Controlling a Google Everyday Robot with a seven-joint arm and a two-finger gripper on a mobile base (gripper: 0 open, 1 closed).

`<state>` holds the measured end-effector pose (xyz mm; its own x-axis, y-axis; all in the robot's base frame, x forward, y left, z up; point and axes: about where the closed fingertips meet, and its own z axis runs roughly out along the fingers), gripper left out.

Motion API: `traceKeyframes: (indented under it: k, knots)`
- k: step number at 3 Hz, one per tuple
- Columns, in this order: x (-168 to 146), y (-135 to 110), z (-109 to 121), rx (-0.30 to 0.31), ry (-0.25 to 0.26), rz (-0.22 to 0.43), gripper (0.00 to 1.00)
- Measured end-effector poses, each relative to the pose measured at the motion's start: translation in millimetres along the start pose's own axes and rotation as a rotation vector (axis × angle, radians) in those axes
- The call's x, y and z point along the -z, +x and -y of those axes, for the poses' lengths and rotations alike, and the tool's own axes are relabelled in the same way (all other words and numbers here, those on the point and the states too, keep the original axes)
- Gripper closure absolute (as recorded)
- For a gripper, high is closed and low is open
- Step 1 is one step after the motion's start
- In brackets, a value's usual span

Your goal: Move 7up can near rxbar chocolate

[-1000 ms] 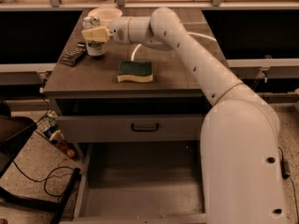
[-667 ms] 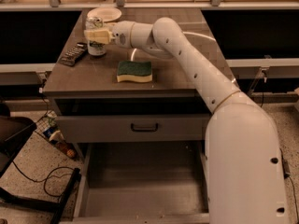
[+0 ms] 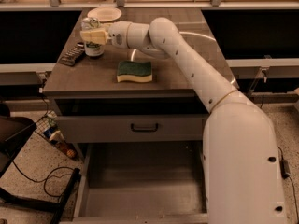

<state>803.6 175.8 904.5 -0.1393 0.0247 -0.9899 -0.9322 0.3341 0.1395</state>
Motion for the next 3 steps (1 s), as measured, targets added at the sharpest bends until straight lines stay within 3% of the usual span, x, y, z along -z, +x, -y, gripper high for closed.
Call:
traceKeyframes:
  k: [2, 3]
  knots:
    - [-5.3, 1.0, -3.8, -0.001, -0.009, -0.001, 0.04]
    - [-6.9, 1.3, -5.0, -0.002, -0.011, -0.002, 0.00]
